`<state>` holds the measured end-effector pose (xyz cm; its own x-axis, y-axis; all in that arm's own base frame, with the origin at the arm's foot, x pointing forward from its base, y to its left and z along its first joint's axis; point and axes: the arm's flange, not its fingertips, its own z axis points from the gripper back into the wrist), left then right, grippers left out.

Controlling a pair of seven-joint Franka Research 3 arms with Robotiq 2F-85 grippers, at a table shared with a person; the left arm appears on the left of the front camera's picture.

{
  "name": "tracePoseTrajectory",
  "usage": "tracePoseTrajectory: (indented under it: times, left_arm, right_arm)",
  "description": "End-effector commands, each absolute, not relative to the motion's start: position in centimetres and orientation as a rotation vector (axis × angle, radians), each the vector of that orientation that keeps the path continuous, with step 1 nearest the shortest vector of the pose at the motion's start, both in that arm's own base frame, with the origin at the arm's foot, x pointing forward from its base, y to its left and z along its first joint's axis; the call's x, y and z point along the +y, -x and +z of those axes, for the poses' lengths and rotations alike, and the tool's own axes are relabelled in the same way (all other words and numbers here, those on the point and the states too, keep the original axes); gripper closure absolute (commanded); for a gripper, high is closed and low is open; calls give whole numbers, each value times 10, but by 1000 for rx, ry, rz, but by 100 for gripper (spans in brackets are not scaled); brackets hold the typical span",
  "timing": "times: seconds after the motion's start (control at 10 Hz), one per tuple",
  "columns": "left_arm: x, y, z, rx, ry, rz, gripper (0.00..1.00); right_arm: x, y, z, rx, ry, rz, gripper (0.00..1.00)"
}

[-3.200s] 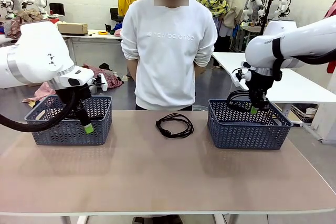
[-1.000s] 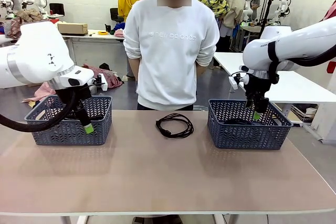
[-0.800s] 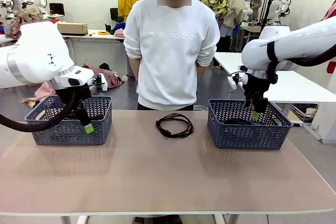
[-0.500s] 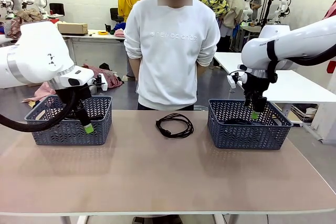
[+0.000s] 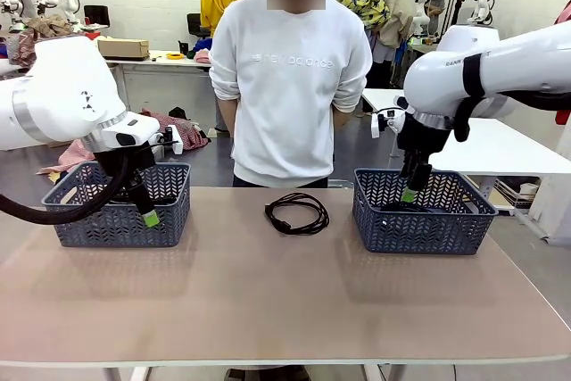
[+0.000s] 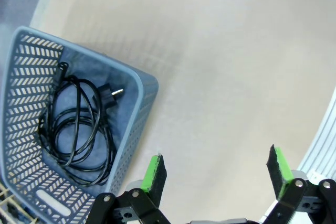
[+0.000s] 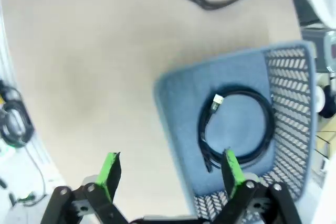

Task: Organize the cables according to human instructions.
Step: Pick up a bundle of cables and place it in the basket indicated by the human.

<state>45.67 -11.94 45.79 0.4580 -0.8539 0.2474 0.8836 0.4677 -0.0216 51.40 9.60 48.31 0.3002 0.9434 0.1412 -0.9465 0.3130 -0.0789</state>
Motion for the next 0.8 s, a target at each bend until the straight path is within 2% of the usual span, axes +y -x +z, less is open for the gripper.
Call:
tracePoseTrajectory:
  times: [0.0,0.3,0.7]
  left_arm:
    - [-116,-456,459,-206,154,-1077,0]
    - [-116,-456,459,-206,154,-1077,0]
    - [-116,-456,459,-206,154,-1077,0]
  right_arm:
    - [109,-475,471,-273,-14,1185,0]
    - [129,-430,458,-368,-52,1150,0]
    - [135,-401,443,-433,-118,1174,0]
